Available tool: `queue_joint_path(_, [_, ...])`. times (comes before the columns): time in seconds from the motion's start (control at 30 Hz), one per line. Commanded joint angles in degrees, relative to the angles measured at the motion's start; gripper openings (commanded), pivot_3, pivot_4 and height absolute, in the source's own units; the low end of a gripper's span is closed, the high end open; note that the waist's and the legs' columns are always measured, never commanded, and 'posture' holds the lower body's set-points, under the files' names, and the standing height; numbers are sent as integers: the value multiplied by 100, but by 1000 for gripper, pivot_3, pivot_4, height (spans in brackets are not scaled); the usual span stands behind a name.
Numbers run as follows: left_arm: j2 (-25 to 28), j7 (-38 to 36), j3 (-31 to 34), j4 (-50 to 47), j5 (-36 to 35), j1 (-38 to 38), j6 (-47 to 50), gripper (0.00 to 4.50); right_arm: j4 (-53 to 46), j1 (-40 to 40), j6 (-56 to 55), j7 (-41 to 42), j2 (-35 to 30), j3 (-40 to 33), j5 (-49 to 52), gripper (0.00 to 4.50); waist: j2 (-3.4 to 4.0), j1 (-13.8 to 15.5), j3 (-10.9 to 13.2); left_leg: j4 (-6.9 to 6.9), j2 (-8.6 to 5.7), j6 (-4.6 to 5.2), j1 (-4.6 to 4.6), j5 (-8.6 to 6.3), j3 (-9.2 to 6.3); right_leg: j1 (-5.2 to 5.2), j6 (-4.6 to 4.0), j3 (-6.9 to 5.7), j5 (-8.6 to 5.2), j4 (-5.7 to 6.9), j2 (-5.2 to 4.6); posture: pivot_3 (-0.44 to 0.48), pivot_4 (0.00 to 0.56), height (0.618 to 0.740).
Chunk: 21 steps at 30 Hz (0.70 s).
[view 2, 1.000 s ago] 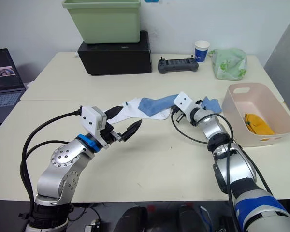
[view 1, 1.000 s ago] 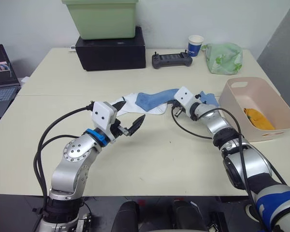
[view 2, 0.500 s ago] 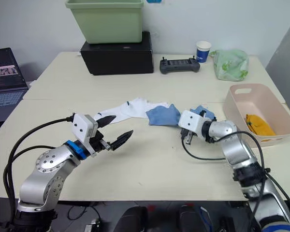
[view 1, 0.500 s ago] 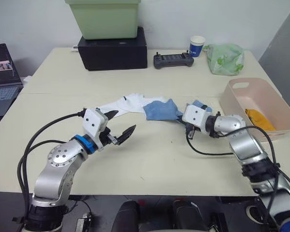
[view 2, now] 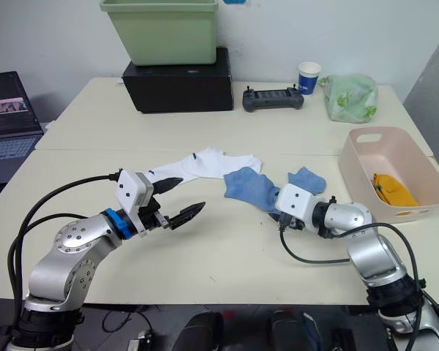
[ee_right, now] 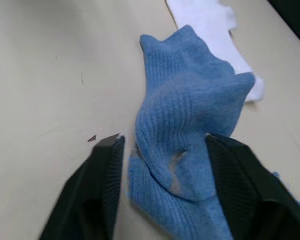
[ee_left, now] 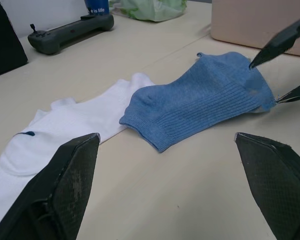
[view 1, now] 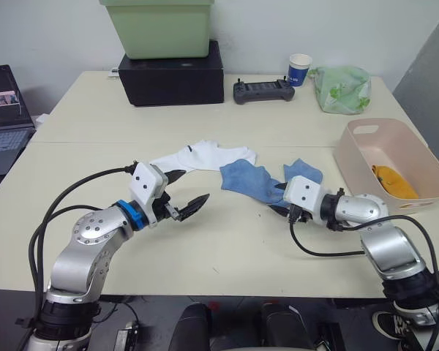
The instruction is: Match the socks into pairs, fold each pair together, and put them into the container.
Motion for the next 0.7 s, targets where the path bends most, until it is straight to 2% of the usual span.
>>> queue_joint_path(0.03, [13, -14, 7, -64, -14, 8, -71, 4500, -366, -103, 250, -85, 169, -115, 280, 2943, 0, -4, 0, 0, 0, 0, 0, 0, 1, 0, 0, 0, 0, 0, 0, 0, 150, 740])
queue_joint_path(0.23, [-48, 16, -79, -83, 25, -26, -80, 4500, 220, -363, 626, -666, 747, -41, 217, 2943, -1, 3, 0, 1, -1, 0, 0, 0, 0, 0, 0, 2, 0, 1, 0, 0, 150, 740])
queue_joint_path(0.47, [-54, 46, -56, -125, 30, -21, -113, 4500, 1048, -675, 966, -936, 1159, 150, 205, 2943, -1, -8, 1, 1, 0, 0, 0, 0, 1, -2, 0, 2, 0, 3, 0, 0, 150, 740])
queue_joint_path(0.57, [-44, 65, -33, -130, 32, -19, -123, 4500, 1018, -752, 850, -872, 1246, 70, 400, 2326, -1, 1, 1, 0, 0, 0, 0, 0, 0, -3, 0, 2, 0, 3, 0, 0, 150, 740])
queue_joint_path(0.7, [-44, 93, -35, -140, 45, 10, -136, 4500, 968, -771, 988, -842, 1299, -8, 597, 1001, -1, 0, 1, 0, 0, 0, 0, 0, 1, -3, 0, 0, 0, 3, 0, 0, 150, 740])
